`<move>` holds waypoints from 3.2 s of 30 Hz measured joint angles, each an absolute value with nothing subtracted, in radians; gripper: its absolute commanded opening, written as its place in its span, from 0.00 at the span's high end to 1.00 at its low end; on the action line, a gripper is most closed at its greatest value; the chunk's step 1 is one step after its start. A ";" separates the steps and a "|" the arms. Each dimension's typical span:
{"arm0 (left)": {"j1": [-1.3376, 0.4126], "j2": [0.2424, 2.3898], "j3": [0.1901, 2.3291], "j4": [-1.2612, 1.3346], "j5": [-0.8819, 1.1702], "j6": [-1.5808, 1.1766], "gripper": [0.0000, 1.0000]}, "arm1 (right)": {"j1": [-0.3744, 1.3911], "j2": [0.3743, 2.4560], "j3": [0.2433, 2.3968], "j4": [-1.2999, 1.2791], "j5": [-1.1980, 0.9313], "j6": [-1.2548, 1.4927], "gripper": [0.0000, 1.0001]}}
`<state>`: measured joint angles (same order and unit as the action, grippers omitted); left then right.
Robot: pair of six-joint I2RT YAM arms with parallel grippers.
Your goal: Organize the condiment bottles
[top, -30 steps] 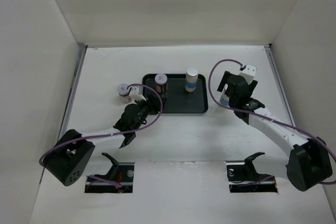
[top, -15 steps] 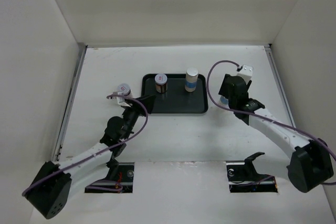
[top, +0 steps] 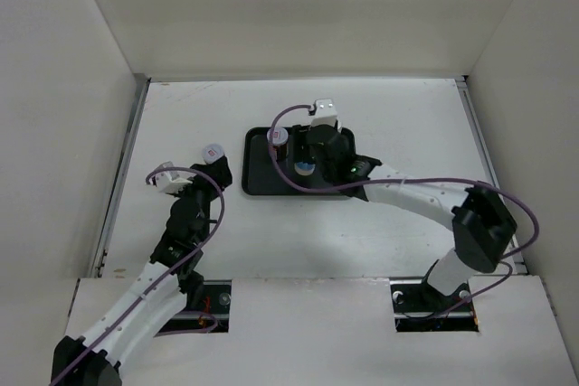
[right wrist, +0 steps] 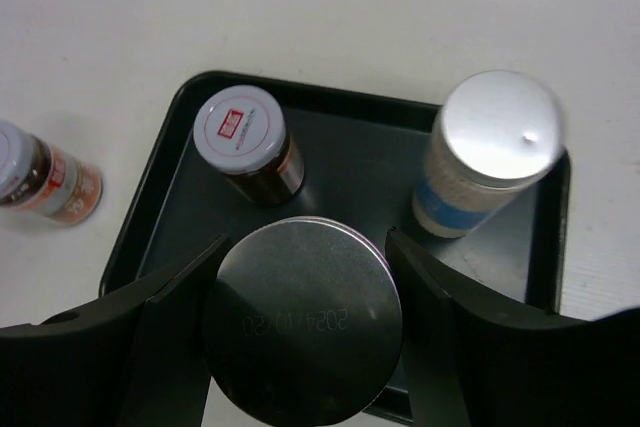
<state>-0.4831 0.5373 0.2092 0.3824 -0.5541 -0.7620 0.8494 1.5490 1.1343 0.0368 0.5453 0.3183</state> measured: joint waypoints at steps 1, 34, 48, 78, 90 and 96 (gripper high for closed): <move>-0.466 0.532 0.212 0.345 -0.553 -0.770 0.24 | 0.858 1.589 1.153 0.039 0.540 0.308 0.52; -0.301 1.141 0.605 0.122 -0.548 -0.598 0.08 | 0.817 1.085 0.665 0.304 0.546 0.356 0.00; -0.288 1.411 0.761 0.038 -0.580 -0.521 0.26 | 0.777 1.029 0.508 0.360 0.497 0.442 0.00; -0.702 1.413 0.873 -0.009 -0.564 -0.517 0.62 | 0.734 1.001 0.487 0.374 0.488 0.469 0.00; -0.704 1.531 0.852 0.062 -0.578 -0.529 0.20 | 0.731 0.988 0.474 0.375 0.488 0.469 0.00; -0.697 1.449 0.835 0.110 -0.599 -0.524 0.00 | 0.730 0.988 0.474 0.375 0.489 0.469 0.00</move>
<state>-0.6968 1.4487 0.8352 0.1097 -0.5995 -0.5243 0.7303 0.9878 0.4744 0.3748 0.4889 0.4690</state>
